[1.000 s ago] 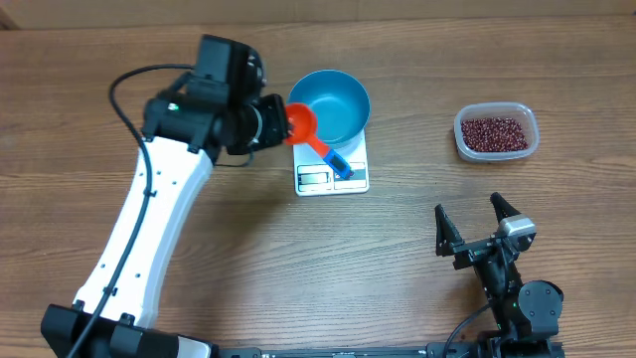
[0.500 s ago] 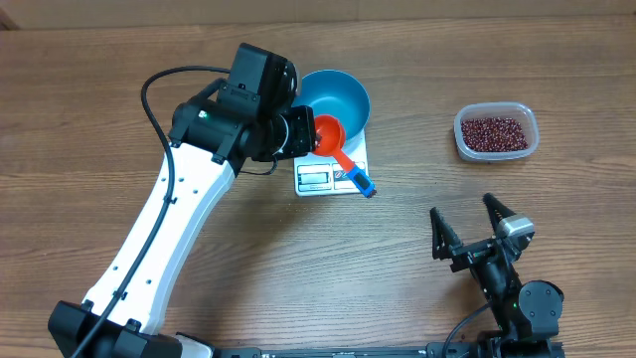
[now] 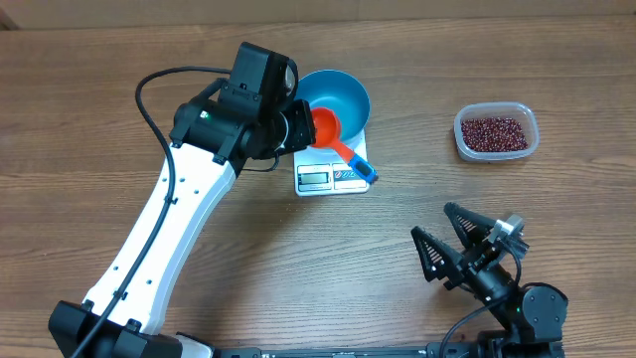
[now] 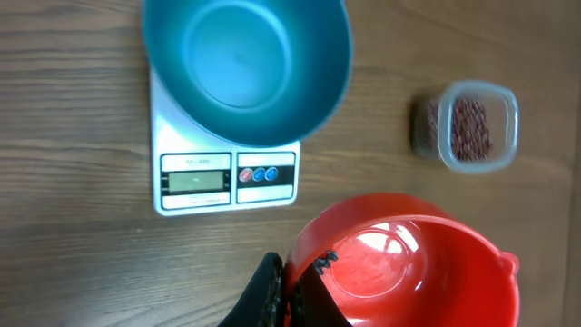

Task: Scoop item into bowl and weigh 150g on scale
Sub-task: 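Lift the red scoop with the left gripper over the teal bowl, then reach the right gripper to the scoop handle and grasp it, then release the scoop from the left gripper, pull right gripper back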

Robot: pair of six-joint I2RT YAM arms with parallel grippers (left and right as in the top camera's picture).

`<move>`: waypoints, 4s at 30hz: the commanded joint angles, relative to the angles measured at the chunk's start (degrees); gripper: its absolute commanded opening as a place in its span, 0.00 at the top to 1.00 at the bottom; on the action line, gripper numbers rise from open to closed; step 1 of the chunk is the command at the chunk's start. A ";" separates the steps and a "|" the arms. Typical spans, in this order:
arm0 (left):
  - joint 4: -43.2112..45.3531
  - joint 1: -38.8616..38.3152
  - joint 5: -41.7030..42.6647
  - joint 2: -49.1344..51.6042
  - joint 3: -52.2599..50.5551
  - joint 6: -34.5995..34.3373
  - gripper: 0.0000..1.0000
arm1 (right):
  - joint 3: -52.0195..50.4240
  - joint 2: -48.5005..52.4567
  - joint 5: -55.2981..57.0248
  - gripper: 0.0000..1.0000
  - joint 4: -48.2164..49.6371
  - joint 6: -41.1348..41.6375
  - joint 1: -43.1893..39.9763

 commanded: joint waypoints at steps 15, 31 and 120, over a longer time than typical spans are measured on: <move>0.87 -1.55 -3.87 0.79 0.33 -12.61 0.96 | 39.98 48.30 -30.38 0.00 -4.52 1.62 -3.80; 0.26 -1.51 -8.09 0.90 0.33 -20.55 0.96 | 44.00 74.34 -23.87 0.19 10.49 20.81 3.39; -0.61 -0.52 -9.20 0.79 4.09 12.24 0.00 | 56.83 60.43 14.03 0.96 -56.30 1.55 1.75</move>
